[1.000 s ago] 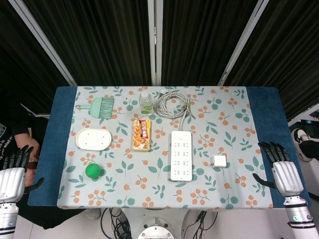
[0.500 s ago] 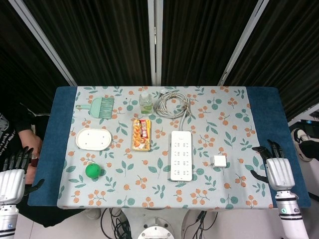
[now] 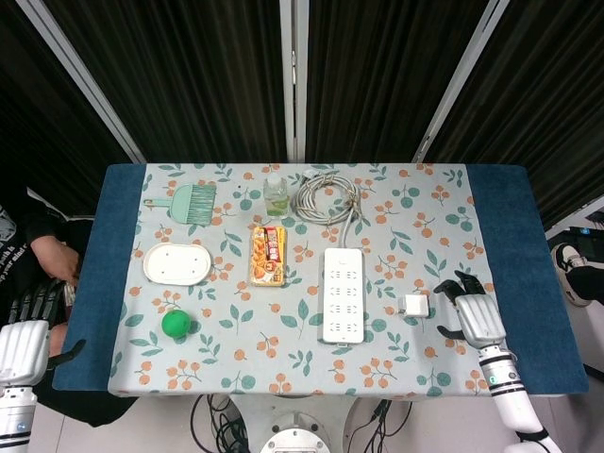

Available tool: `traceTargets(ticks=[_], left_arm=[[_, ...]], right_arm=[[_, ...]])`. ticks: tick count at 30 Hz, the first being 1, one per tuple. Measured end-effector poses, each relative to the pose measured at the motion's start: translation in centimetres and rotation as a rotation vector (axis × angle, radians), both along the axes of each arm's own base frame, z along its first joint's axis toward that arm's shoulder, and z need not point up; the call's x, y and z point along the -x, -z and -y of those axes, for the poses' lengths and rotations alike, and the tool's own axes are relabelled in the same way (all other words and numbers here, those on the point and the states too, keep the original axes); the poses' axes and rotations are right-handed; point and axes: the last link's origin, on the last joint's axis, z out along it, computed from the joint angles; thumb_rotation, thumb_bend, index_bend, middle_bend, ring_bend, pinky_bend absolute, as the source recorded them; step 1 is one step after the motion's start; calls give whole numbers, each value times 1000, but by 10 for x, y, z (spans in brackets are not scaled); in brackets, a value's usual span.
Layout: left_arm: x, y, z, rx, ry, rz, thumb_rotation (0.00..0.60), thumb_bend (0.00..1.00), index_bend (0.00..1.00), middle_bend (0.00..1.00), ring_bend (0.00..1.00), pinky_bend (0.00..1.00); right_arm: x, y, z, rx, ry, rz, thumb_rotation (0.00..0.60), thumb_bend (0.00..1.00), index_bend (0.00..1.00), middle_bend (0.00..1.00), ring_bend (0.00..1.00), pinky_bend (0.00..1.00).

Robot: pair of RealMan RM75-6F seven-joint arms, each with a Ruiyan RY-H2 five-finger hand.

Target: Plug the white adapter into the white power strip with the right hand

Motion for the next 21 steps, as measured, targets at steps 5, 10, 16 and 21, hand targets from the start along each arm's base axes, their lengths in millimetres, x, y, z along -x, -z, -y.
traceTargets(ticks=[5,10,16,21], left_arm=[[2,0,0,-3,-5,4,600,144,44,0,0,0],[5,0,0,-2,-9,5,600,145,54,0,0,0],[6,0,1,-6,-13,6,600,144,54,0,0,0],[7,0,2,-7,-16,8,600,144,54,0,0,0]], right_arm=[[-10,15,10,-28,-6,-7,600,40,346,230,48,39],[-13,24,15,-37,-8,-1,600,50,385,231,49,37],[-16,27,16,-21,-25,16,600,63,404,233,49,33],[-15,29,16,-15,-33,20,600,67,433,240,49,31]])
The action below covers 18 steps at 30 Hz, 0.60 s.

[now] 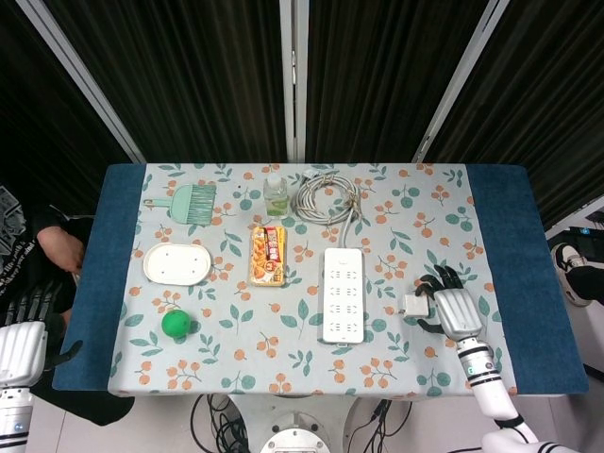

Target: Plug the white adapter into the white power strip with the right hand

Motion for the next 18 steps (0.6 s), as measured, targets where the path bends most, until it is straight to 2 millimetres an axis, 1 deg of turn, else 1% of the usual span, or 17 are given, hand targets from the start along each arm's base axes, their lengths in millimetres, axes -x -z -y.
traceTargets(ticks=[5,13,16,18], left_arm=[[1,0,1,-2,-4,1,600,145,54,0,0,0],[3,0,3,-1,-10,4,600,144,54,0,0,0],[3,1,2,0,-9,5,600,144,55,0,0,0],[3,1,2,-1,-8,5,600,144,55,0,0,0]], right_arm=[[1,5,2,-13,5,-2,600,69,458,248,49,29],[4,9,5,-22,13,-9,600,71,462,252,49,18],[4,9,6,-20,16,-3,600,99,465,259,49,17],[4,9,7,-20,18,2,600,148,470,265,49,17]])
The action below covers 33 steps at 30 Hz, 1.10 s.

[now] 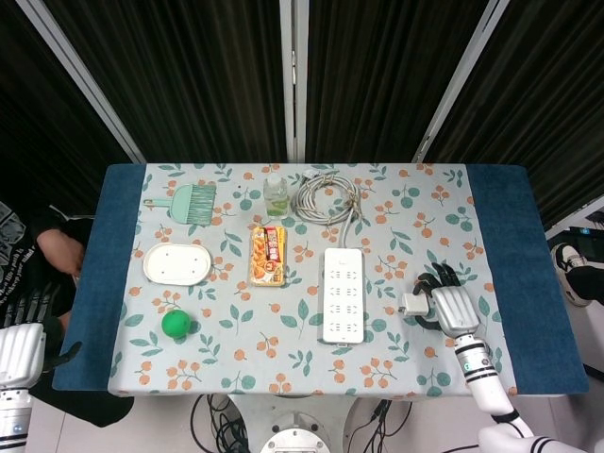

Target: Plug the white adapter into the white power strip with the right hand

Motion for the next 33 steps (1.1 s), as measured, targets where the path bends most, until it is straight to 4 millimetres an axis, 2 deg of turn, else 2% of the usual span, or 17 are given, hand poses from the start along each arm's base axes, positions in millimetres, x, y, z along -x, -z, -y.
traceTargets(ticks=[8,13,27,33], left_arm=[[1,0,0,0,-3,0,600,144,54,0,0,0],[1,1,-1,4,-2,4,600,144,54,0,0,0],[4,4,-4,18,-17,8,600,144,54,0,0,0],[5,4,-4,18,-20,8,600,144,54,0,0,0]], right_arm=[[-1,-5,10,-10,7,23,600,401,475,295,49,5],[-4,-10,19,-37,7,26,600,506,476,295,49,0],[-14,-16,47,-98,57,10,600,518,473,297,48,0],[-15,-14,51,-110,71,1,600,491,399,277,22,0]])
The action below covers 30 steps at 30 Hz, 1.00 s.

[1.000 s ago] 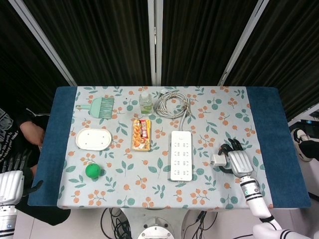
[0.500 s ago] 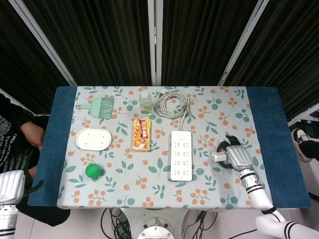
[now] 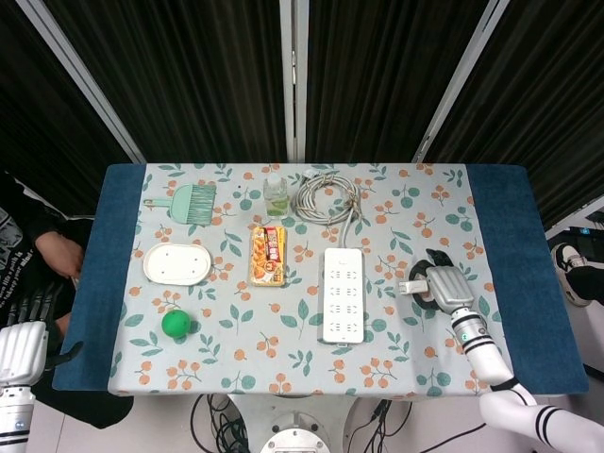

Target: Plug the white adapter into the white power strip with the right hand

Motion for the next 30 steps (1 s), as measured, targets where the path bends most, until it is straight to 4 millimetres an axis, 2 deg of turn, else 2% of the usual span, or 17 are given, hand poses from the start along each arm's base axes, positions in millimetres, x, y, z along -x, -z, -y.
traceTargets(ticks=[8,17,20,23,30], left_arm=[[0,2,1,5,-1,2,600,143,54,0,0,0],[-1,2,1,6,0,2,600,143,54,0,0,0],[-1,2,2,4,1,3,600,143,54,0,0,0],[0,2,2,2,-1,3,600,143,54,0,0,0],[-1,2,2,2,3,4,600,143,54,0,0,0]], right_arm=[[3,1,-2,-5,16,-10,600,440,294,283,22,0],[10,0,-3,35,37,24,600,154,293,322,22,0],[10,1,-2,51,36,37,600,112,337,336,22,0],[11,1,-1,63,33,33,600,126,386,337,22,0],[9,0,6,62,8,-24,600,318,490,337,22,0]])
